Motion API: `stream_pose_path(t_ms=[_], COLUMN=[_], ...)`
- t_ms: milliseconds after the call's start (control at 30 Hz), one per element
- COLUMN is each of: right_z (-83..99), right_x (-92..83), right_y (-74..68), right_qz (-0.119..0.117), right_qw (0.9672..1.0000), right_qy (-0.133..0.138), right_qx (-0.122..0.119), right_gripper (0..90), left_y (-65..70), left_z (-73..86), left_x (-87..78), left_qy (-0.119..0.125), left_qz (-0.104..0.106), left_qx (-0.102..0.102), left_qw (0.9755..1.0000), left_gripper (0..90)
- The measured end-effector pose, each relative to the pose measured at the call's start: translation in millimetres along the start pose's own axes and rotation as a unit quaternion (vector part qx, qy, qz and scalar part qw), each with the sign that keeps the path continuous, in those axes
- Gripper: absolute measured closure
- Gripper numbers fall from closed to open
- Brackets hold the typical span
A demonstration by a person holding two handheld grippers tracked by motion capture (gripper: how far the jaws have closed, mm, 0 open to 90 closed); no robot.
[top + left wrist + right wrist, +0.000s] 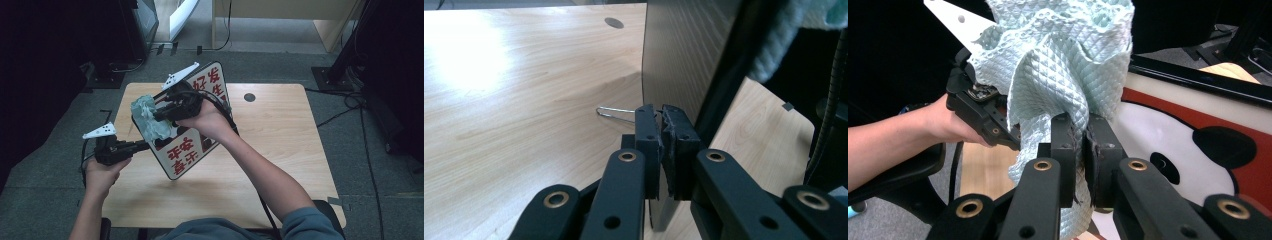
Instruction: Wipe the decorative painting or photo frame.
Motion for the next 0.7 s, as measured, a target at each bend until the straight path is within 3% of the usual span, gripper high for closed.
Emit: stream_pose_path(t_ms=[233, 700], right_z=[2.2, 9.7], right_x=[0.9, 6.5], right_y=[1.5, 0.1], right_qz=[0.001, 0.003], right_qw=[1.0, 1.0], right_qy=[0.005, 0.005], right_qx=[0.006, 0.008], right_gripper=[84.2, 84.2], left_y=[-0.7, -0.9], left_z=[-6.2, -9.0], left_x=[5.4, 5.0], left_qy=[0.003, 0.004], left_qz=[0.015, 0.022], left_qx=[0.005, 0.013], left_qw=[0.9999, 0.9997], left_gripper=[87.0, 87.0])
Point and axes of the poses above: each handheld gripper's, and its own axes: x roughly forward along the jaws, z roughly out of its underside, y roughly to its right, the point moved 7 cm from there along x, roughly forward along the jaws, and after that the axes turned 10 degrees about -x, right-handed, at the moved point
